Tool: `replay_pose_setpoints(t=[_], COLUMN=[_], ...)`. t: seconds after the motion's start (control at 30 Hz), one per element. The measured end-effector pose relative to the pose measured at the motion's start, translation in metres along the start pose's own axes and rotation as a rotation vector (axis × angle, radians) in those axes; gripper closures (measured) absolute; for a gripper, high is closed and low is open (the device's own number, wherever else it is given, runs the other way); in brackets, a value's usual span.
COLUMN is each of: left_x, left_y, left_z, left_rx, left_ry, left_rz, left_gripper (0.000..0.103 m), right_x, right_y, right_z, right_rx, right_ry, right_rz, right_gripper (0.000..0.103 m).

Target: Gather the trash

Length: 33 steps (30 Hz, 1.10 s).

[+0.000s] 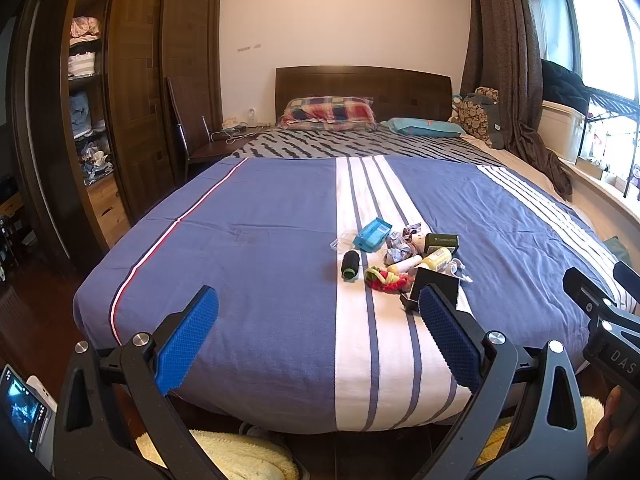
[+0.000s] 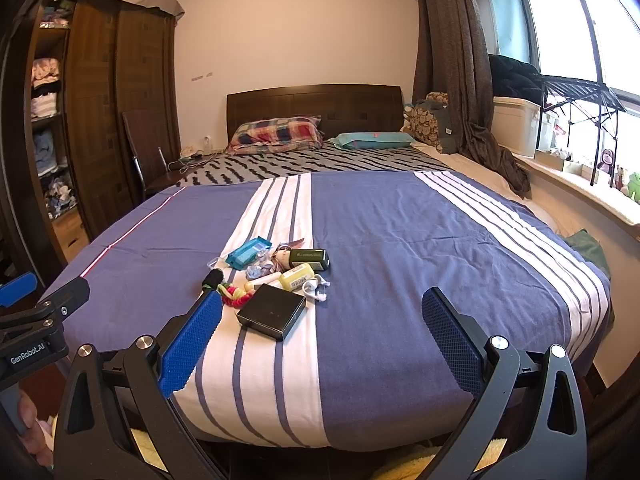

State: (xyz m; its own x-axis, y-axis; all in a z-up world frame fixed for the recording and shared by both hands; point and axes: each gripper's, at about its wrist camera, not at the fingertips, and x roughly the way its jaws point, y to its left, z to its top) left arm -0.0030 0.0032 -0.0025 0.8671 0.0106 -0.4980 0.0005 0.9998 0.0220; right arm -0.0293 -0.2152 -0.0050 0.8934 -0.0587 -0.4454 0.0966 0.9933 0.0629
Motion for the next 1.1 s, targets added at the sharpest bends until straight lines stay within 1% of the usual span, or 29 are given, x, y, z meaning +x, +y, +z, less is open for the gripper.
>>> replay_pose_setpoints(t=[0.93,1.1], left_x=[0.0007,0.0022], left_y=[0.0029,0.0053], left_z=[0.0008,-0.0002], left_rx=[-0.001,0.002], left_ry=[-0.002,0.005], left_rz=[0.005,0.006], left_gripper=[0.008,0.008], right_x=[0.0017,0.007], right_y=[-0.0021,-0.0049], right_z=[-0.0006,0.0001], right_rx=[0.007,0.019], right_ry=[0.0,0.008], right_rz=[-0.004,-0.011], right_gripper=[0.003,0.003])
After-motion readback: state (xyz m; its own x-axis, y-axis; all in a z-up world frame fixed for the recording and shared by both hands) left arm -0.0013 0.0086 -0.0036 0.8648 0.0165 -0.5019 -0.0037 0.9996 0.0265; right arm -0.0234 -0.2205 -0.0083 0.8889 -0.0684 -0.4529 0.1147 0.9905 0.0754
